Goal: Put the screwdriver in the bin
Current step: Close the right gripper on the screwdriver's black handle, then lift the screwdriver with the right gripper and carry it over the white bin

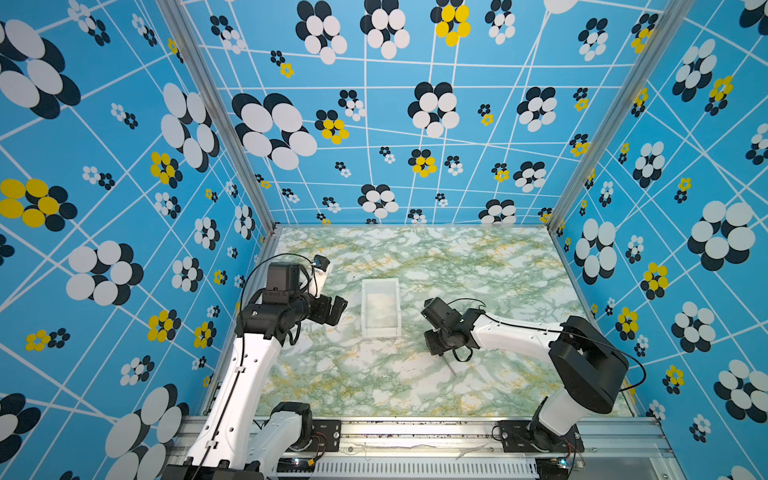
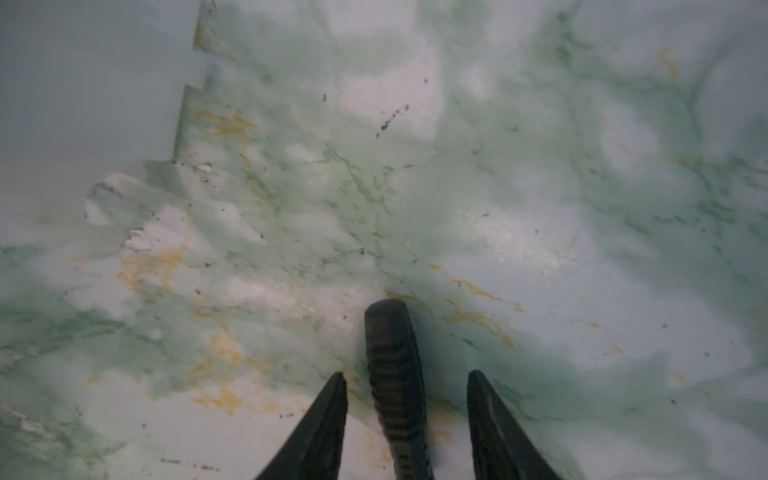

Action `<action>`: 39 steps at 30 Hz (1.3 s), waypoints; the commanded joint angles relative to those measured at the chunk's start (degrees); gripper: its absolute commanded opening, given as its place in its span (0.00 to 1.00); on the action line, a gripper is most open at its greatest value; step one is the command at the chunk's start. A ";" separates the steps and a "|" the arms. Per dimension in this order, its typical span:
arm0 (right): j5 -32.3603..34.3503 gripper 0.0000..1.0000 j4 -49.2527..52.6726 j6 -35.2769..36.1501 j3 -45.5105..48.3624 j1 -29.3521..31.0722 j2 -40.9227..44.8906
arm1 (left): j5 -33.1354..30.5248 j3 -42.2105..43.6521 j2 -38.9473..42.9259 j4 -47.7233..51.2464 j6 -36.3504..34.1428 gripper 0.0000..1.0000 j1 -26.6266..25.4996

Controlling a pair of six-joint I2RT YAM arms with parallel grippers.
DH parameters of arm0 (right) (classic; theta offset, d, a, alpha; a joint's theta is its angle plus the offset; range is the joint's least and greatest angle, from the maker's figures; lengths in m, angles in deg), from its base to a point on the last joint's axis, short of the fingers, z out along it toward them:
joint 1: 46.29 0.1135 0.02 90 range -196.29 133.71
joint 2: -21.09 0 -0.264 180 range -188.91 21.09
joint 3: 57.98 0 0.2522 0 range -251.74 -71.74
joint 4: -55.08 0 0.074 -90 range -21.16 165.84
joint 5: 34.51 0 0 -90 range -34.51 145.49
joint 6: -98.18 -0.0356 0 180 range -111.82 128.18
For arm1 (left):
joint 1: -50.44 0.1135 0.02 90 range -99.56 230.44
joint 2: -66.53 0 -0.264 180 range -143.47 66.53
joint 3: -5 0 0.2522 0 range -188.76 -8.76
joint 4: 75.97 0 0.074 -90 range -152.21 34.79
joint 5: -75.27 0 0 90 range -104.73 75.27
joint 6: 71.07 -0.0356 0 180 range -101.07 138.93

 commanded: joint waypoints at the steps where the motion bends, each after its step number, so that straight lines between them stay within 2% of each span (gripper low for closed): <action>1: 2.95 0.44 2.66 0.07 -1.19 0.47 -1.10 | 1.42 -0.29 0.23 0.74 0.72 0.99 -0.49; 13: 5.23 0.33 2.78 -0.06 -1.11 0.60 -1.83 | 1.12 0.27 0.49 0.41 1.00 0.99 -0.71; 23: 4.84 0.15 1.80 -0.84 -0.45 0.61 -1.72 | 0.53 0.37 0.50 0.07 1.16 0.99 -0.94; 31: 4.97 0.12 3.93 -0.06 -2.06 0.68 1.95 | -2.90 0.30 0.06 -1.03 1.51 0.99 -1.07; 39: 4.71 0.14 11.58 3.90 -10.98 0.51 5.68 | -5.84 -0.08 0.44 -0.99 1.95 0.99 -1.07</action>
